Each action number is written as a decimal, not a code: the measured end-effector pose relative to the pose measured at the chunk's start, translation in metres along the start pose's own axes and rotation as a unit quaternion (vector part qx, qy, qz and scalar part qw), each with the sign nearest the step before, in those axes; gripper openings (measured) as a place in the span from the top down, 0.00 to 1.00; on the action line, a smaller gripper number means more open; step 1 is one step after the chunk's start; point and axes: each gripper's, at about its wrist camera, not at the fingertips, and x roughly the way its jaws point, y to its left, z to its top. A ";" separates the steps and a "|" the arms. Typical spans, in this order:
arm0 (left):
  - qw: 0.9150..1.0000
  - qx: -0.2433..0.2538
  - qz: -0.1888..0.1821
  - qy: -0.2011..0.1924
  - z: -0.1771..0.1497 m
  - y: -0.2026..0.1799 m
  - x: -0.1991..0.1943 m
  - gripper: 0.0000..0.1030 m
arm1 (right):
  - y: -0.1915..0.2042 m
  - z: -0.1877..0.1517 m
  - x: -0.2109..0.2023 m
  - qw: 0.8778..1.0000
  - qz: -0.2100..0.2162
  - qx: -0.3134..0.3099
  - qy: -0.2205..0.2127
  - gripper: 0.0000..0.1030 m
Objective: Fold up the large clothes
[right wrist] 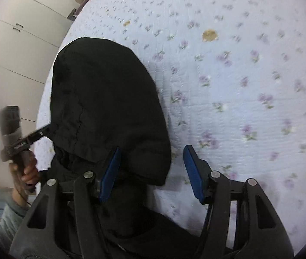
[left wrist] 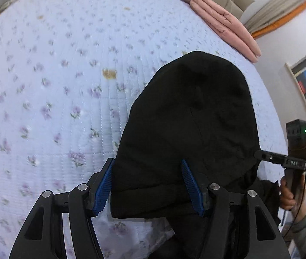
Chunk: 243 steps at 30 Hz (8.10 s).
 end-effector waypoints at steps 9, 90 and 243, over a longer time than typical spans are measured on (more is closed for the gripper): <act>1.000 0.020 0.023 -0.003 0.002 -0.012 0.023 0.40 | 0.026 0.016 0.026 0.999 0.033 -0.038 0.009 0.69; 0.987 0.118 0.037 -0.106 -0.281 -0.164 -0.164 0.39 | 0.143 -0.296 -0.178 0.975 -0.112 -0.118 -0.149 0.47; 0.983 -0.119 0.107 -0.085 -0.206 0.004 -0.150 0.86 | -0.024 -0.176 -0.203 0.987 -0.123 0.077 -0.068 0.88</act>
